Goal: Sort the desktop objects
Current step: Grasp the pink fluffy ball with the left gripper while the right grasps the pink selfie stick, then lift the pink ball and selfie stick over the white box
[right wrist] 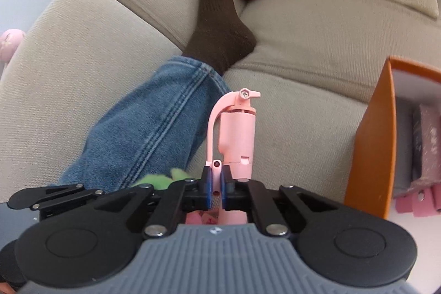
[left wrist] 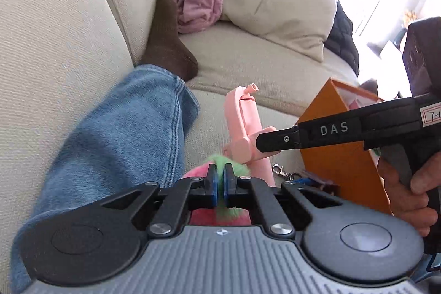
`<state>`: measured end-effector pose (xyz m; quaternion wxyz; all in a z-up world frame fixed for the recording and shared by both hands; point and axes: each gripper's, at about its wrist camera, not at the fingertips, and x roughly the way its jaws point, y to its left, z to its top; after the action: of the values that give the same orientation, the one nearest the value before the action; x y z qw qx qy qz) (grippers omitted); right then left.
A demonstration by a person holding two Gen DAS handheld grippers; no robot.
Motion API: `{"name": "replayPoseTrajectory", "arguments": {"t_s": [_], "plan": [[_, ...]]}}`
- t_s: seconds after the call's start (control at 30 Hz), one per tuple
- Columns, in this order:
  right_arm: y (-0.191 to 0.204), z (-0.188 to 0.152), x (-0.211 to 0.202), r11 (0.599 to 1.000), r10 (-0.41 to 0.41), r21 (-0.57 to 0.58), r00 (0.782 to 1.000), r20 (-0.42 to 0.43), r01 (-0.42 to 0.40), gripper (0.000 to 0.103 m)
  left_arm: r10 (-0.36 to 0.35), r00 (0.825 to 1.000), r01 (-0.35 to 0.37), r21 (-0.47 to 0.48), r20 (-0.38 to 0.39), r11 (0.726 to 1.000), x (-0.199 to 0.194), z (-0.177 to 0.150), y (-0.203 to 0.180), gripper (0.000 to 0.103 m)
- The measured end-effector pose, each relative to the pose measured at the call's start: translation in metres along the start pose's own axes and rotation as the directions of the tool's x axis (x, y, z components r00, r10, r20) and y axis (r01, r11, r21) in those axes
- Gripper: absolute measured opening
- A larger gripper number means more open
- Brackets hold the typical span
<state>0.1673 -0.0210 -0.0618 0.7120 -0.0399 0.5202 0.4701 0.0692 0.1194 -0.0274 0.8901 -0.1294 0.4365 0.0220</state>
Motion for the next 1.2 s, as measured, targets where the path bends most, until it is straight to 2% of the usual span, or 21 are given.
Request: {"name": "replayPoseTrajectory", "arguments": {"t_s": [0.23, 0.37, 0.57, 0.7, 0.8, 0.97, 1.07, 1.2], "plan": [[0.017, 0.011, -0.052, 0.994, 0.067, -0.093, 0.993, 0.094, -0.058, 0.006, -0.007, 0.994, 0.006, 0.009, 0.109, 1.0, -0.043, 0.013, -0.008, 0.001], [0.022, 0.016, -0.092, 0.981, 0.107, -0.172, 0.989, 0.098, -0.089, 0.006, -0.029, 0.989, 0.025, 0.027, 0.148, 0.999, -0.062, 0.018, -0.019, 0.001], [0.022, 0.009, -0.159, 0.942, 0.086, -0.332, 0.992, 0.093, -0.051, 0.006, -0.092, 0.977, 0.081, 0.061, 0.193, 0.995, -0.086, 0.023, -0.043, 0.001], [0.013, 0.001, -0.191, 0.894, 0.032, -0.448, 0.998, 0.063, 0.0, 0.006, -0.15, 0.966, 0.131, 0.099, 0.209, 0.986, -0.093, 0.03, -0.065, 0.001], [0.003, -0.006, -0.204, 0.821, -0.042, -0.569, 0.999, 0.026, 0.049, 0.006, -0.195, 0.958, 0.171, 0.127, 0.212, 0.977, -0.094, 0.036, -0.083, 0.001], [-0.032, -0.019, -0.195, 0.736, -0.185, -0.671, 0.98, -0.067, 0.093, 0.006, -0.248, 0.948, 0.223, 0.139, 0.201, 0.965, -0.084, 0.046, -0.106, 0.001], [-0.052, -0.027, -0.177, 0.707, -0.23, -0.704, 0.965, -0.129, 0.075, 0.006, -0.273, 0.944, 0.253, 0.125, 0.187, 0.959, -0.077, 0.049, -0.116, 0.001], [-0.073, -0.039, -0.159, 0.669, -0.202, -0.743, 0.957, -0.21, -0.022, 0.006, -0.315, 0.933, 0.297, 0.12, 0.172, 0.947, -0.068, 0.053, -0.128, 0.001]]}}
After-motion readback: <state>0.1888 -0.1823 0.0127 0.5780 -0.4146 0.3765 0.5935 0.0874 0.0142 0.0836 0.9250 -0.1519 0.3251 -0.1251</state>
